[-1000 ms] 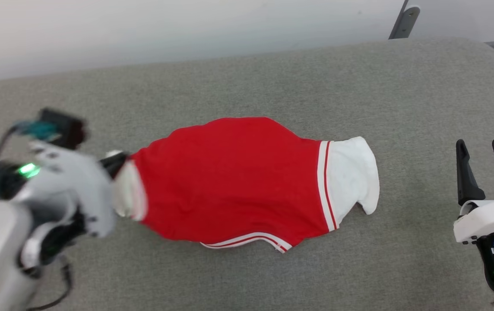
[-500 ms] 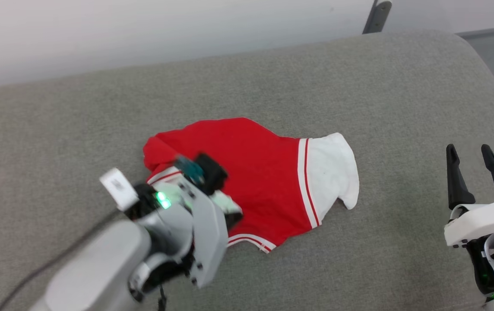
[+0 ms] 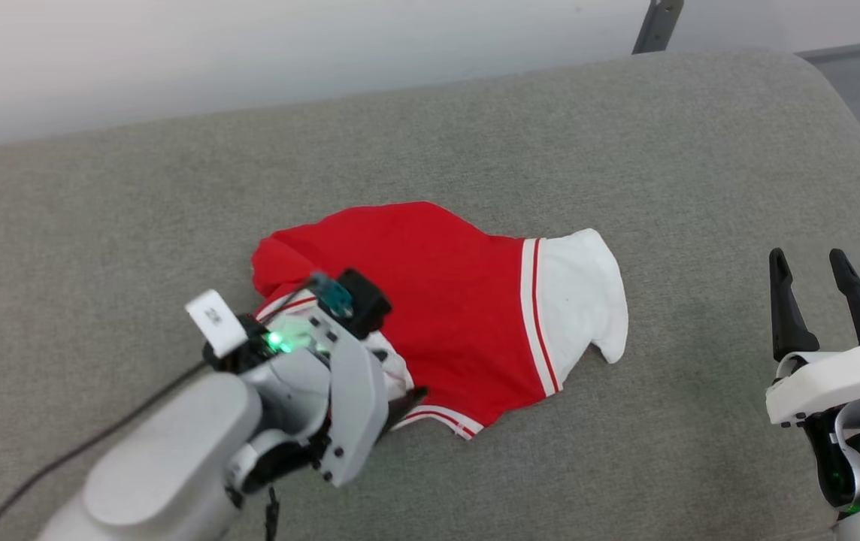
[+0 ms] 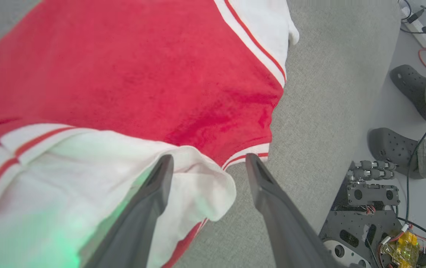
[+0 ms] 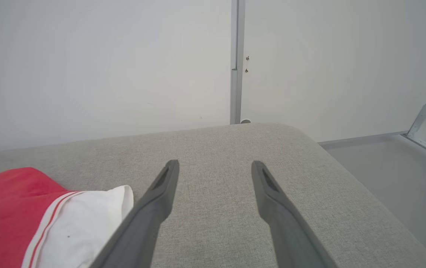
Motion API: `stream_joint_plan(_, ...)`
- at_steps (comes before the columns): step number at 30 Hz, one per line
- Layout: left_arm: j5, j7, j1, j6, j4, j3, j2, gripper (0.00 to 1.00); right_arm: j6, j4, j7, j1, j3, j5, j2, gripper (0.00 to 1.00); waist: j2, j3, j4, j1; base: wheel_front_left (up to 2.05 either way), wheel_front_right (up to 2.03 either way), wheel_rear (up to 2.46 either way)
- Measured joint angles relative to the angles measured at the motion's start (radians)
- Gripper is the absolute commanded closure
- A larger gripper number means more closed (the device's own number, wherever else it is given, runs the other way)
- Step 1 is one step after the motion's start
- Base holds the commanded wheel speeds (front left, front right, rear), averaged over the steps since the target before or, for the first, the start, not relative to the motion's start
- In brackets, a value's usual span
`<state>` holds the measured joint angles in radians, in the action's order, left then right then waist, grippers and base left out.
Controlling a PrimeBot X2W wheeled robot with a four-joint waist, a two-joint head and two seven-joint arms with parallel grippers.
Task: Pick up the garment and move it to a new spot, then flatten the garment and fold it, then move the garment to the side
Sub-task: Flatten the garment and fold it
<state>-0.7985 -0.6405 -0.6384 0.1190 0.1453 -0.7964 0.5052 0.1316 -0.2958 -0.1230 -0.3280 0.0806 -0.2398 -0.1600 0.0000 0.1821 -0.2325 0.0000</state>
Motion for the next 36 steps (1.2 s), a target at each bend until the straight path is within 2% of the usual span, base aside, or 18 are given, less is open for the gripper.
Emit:
stream_joint_plan(6,-0.033,-0.053,-0.030,-0.023,-0.104,0.044,0.059,0.00,0.000,0.003,0.000,-0.004,0.000,0.002,0.000,0.00,0.0000,-0.010,0.016,0.0000,0.00,0.00,0.00)
stream_joint_plan(13,0.034,-0.063,-0.047,-0.048,-0.135,0.063,0.163,0.00,0.000,0.004,-0.001,-0.004,-0.003,0.002,0.005,0.00,0.0000,-0.010,0.022,0.0000,0.00,0.00,0.00)
stream_joint_plan(18,0.071,-0.044,-0.032,-0.039,-0.092,0.036,0.189,0.00,0.000,0.003,-0.011,-0.007,-0.011,0.001,0.007,0.00,0.0000,-0.005,0.017,0.0000,0.00,0.00,0.00)
stream_joint_plan(29,0.089,-0.010,-0.029,-0.021,-0.034,0.006,0.191,0.00,0.000,0.015,-0.022,-0.010,-0.013,-0.001,-0.002,0.00,0.0000,0.007,0.007,0.0000,0.00,0.00,0.00)
stream_joint_plan(30,0.089,-0.009,-0.031,-0.021,-0.032,0.004,0.190,0.04,0.000,0.016,-0.022,-0.010,-0.013,-0.001,-0.002,0.00,0.0000,0.007,0.007,0.0000,0.00,0.00,0.00)
stream_joint_plan(31,0.091,-0.009,-0.033,-0.020,-0.032,0.000,0.190,0.40,0.000,0.017,-0.022,-0.010,-0.013,0.000,-0.002,0.00,0.0000,0.007,0.007,0.0001,0.00,0.00,0.00)
stream_joint_plan(32,0.094,-0.009,-0.035,-0.017,-0.031,-0.002,0.190,0.40,0.000,0.018,-0.022,-0.010,-0.013,0.000,-0.002,0.00,0.0000,0.007,0.007,0.0000,0.00,0.00,0.00)
stream_joint_plan(33,0.094,-0.009,-0.037,-0.016,-0.032,-0.001,0.189,0.89,0.000,0.019,-0.022,-0.010,-0.012,0.002,-0.003,0.00,0.0000,0.007,0.008,0.0000,0.00,0.00,0.00)
stream_joint_plan(34,0.091,-0.009,-0.040,-0.016,-0.034,0.001,0.189,1.00,0.000,0.020,-0.022,-0.010,-0.012,0.002,-0.004,0.00,0.0000,0.007,0.009,0.0000,0.00,0.00,0.00)
stream_joint_plan(36,0.089,-0.011,-0.044,-0.017,-0.044,0.004,0.190,1.00,0.000,0.021,-0.021,-0.010,-0.009,0.003,-0.005,0.00,0.0000,0.006,0.011,0.0000,0.00,0.00,0.00)
